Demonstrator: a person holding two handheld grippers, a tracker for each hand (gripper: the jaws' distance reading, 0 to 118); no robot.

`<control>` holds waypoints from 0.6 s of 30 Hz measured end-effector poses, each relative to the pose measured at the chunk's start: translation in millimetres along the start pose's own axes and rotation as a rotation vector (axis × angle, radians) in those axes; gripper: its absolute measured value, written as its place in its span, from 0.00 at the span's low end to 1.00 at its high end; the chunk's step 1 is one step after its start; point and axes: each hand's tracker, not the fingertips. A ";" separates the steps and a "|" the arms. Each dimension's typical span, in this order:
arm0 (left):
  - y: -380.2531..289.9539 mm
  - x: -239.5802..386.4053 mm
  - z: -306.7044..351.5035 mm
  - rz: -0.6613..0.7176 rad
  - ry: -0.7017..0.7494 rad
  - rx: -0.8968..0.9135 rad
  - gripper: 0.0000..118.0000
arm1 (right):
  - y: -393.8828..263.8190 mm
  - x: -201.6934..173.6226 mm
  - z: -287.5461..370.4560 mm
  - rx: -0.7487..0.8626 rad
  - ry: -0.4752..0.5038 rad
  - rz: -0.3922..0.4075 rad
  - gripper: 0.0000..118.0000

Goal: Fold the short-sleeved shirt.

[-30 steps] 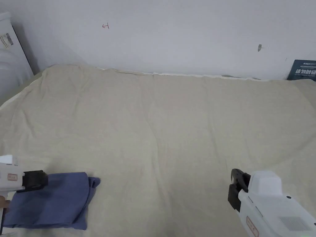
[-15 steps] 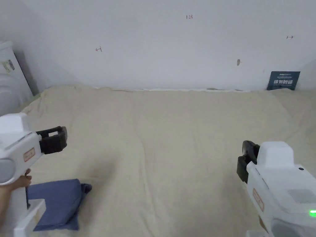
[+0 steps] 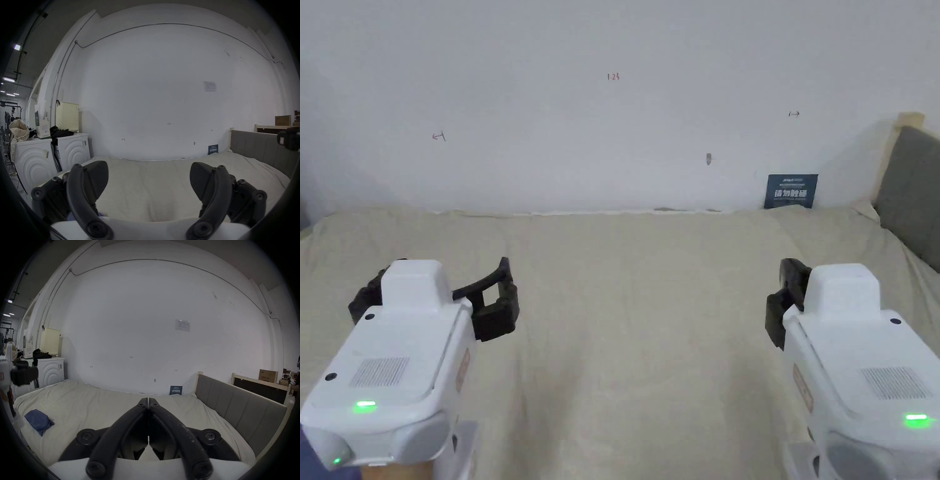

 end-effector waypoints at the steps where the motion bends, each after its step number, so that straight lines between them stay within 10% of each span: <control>1: -3.6 9.6 0.4 0.000 -0.015 -0.013 0.82 | -0.4 2.6 1.2 0.003 -0.003 0.000 0.02; 3: -11.7 18.0 1.1 0.007 -0.041 -0.018 0.58 | -1.6 5.5 2.6 0.004 -0.014 -0.006 0.02; 5: -15.4 28.4 2.3 -0.011 -0.069 -0.009 0.05 | -2.5 8.0 3.5 0.007 -0.021 -0.015 0.02; 18: -12.3 34.3 5.2 -0.036 -0.111 -0.022 0.00 | -4.0 8.3 6.7 0.007 -0.031 -0.022 0.02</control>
